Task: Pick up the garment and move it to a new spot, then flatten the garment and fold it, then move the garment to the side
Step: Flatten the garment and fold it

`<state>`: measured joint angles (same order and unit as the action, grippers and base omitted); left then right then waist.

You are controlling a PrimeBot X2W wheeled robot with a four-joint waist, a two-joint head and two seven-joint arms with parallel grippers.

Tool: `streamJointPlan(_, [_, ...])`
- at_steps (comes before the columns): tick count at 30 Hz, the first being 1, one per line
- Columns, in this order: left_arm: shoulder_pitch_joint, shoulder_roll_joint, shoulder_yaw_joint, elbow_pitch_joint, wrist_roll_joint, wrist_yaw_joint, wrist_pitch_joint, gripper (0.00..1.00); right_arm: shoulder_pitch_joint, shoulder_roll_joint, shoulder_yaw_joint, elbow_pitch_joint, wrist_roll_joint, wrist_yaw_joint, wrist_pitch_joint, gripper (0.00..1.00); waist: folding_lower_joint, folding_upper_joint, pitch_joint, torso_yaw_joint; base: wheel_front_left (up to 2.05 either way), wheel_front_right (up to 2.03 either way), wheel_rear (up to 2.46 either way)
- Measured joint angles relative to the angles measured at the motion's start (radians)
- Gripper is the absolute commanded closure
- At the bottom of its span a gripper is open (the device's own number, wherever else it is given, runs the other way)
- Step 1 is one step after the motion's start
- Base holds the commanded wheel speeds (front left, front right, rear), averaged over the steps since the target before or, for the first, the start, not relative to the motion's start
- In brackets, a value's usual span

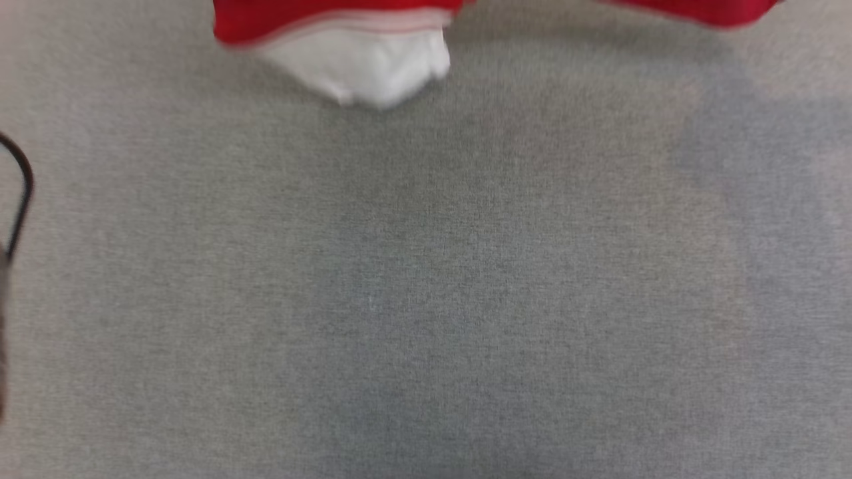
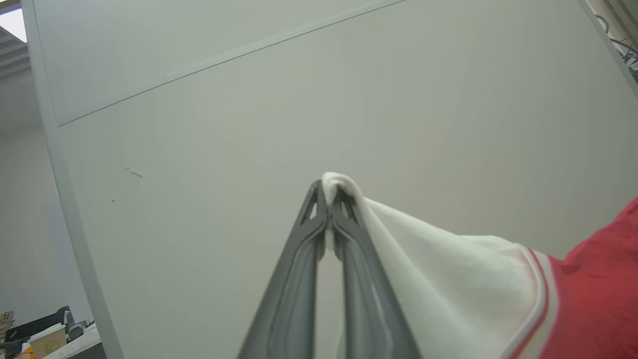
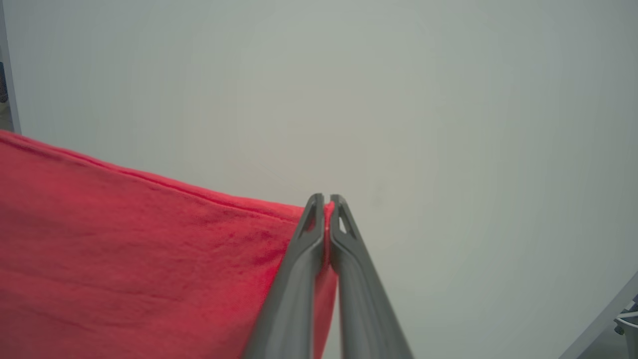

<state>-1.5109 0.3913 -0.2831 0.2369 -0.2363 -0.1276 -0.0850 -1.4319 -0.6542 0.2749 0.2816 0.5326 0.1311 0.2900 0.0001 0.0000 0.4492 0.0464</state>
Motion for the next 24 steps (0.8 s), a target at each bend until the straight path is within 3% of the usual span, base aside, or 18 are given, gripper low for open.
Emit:
streamJointPlan(11, [-0.354, 0.026, -0.119, 0.24, -0.011, 0.0, -0.075, 1.0, -0.355, 0.065, 0.088, 0.238, -0.061, 0.0, -0.095, 1.0, 0.0001, 0.0, 0.158, -0.019, 0.0, 0.0, 0.0])
streamJointPlan(18, [-0.375, 0.028, -0.147, 0.344, -0.061, 0.0, -0.127, 1.0, -0.401, 0.088, 0.171, 0.333, -0.032, 0.0, -0.155, 1.0, 0.0001, 0.0, 0.218, -0.023, 0.0, 0.0, 0.0])
streamJointPlan(24, [-0.304, 0.028, -0.17, 0.376, -0.1, 0.0, -0.157, 1.0, -0.345, 0.091, 0.229, 0.384, 0.036, 0.0, -0.218, 1.0, 0.0001, 0.0, 0.247, -0.029, 0.0, 0.0, 0.0])
